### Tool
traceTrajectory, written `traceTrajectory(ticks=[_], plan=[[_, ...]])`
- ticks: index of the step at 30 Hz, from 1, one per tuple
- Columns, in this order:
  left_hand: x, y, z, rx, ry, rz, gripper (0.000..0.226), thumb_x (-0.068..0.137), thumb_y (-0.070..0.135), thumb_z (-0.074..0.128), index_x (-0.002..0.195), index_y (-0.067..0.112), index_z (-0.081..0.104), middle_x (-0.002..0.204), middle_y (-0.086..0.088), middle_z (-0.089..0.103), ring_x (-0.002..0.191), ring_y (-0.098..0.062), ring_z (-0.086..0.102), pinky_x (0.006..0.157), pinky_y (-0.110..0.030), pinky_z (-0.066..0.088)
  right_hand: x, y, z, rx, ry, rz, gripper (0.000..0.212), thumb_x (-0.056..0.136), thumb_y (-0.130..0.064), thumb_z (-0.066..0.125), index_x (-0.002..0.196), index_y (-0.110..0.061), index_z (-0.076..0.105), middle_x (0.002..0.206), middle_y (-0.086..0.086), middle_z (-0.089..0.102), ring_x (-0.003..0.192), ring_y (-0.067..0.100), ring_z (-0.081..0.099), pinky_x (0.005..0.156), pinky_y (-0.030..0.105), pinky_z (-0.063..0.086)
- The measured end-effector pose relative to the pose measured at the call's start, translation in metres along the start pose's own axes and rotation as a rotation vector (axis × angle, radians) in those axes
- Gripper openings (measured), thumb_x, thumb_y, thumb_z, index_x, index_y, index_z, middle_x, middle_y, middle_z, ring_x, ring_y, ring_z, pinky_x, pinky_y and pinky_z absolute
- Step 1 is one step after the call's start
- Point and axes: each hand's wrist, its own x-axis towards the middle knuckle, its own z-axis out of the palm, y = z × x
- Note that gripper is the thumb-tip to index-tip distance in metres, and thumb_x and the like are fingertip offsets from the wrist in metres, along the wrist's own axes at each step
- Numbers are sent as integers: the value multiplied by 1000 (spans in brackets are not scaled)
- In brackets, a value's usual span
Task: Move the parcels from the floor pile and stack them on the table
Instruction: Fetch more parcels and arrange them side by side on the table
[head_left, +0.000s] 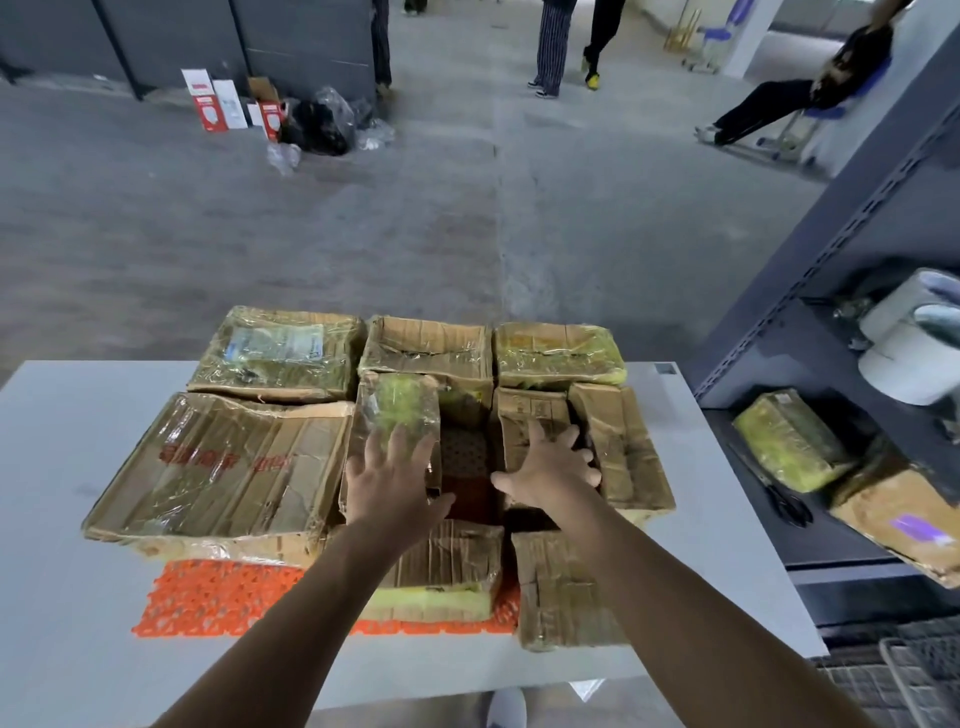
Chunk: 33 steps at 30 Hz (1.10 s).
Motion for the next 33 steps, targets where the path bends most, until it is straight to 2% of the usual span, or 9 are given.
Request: traceTrajectory(ticks=[4, 7, 10, 16, 20, 25, 27, 29, 33], plan=[[1, -6, 2, 54, 3, 46, 80, 87, 70, 37, 151, 33, 7, 161, -4, 7, 147, -35, 7, 113, -53, 19, -5, -16, 7, 22, 51, -40, 89, 76, -63, 64, 149, -36, 18, 159, 14, 5, 131, 44, 32, 94, 48, 40], [3, -9, 3, 54, -6, 57, 73, 91, 67, 28, 152, 33, 7, 161, -5, 6, 147, -34, 8, 114, -53, 17, -11, -31, 16, 51, 94, -83, 83, 78, -66, 59, 146, -34, 25, 156, 13, 12, 131, 43, 31, 95, 50, 39], [5, -10, 3, 46, -2, 68, 68, 93, 64, 23, 152, 32, 9, 161, -5, 8, 146, -34, 10, 113, -53, 17, -16, -42, 24, 1, 93, -99, 77, 83, -67, 54, 145, -31, 26, 156, 15, 11, 130, 44, 31, 94, 51, 40], [3, -13, 5, 53, -13, 81, 70, 93, 61, 27, 153, 32, 4, 162, -5, 4, 147, -33, 6, 114, -53, 14, -17, -31, 17, -45, 35, -135, 79, 79, -68, 53, 144, -31, 28, 154, 13, 14, 130, 42, 31, 92, 49, 40], [4, -11, 4, 57, -15, 86, 70, 93, 61, 28, 152, 32, 4, 162, -5, 3, 147, -33, 5, 114, -53, 13, -19, -32, 15, -23, 95, -190, 76, 80, -67, 53, 143, -30, 31, 152, 11, 18, 129, 40, 32, 92, 49, 40], [6, -14, 8, 55, 16, 100, 69, 92, 61, 29, 152, 31, 8, 161, -5, 7, 146, -33, 10, 113, -55, 18, -18, -41, 25, -4, 125, -194, 74, 88, -69, 44, 147, -28, 27, 158, 11, 6, 134, 43, 26, 101, 51, 39], [6, -13, 7, 57, 3, 95, 69, 92, 60, 31, 151, 30, 10, 161, -6, 8, 146, -34, 10, 112, -55, 19, -17, -38, 23, -5, 100, -219, 71, 92, -68, 37, 149, -26, 28, 158, 12, 12, 135, 43, 29, 101, 51, 40], [6, -6, 5, 21, 4, 70, 68, 93, 57, 34, 151, 27, 14, 160, -9, 10, 146, -35, 10, 112, -56, 21, -13, -29, 14, 29, 112, -243, 63, 96, -62, 31, 146, -24, 34, 153, 12, 26, 130, 40, 38, 100, 51, 42], [10, 28, 0, -3, 130, 118, 60, 94, 44, 38, 146, 20, 24, 155, -13, 20, 144, -33, 16, 113, -56, 24, -4, 1, -6, 92, 296, -321, 42, 100, -43, 37, 130, -17, 50, 125, 9, 52, 114, 30, 53, 92, 45, 48]])
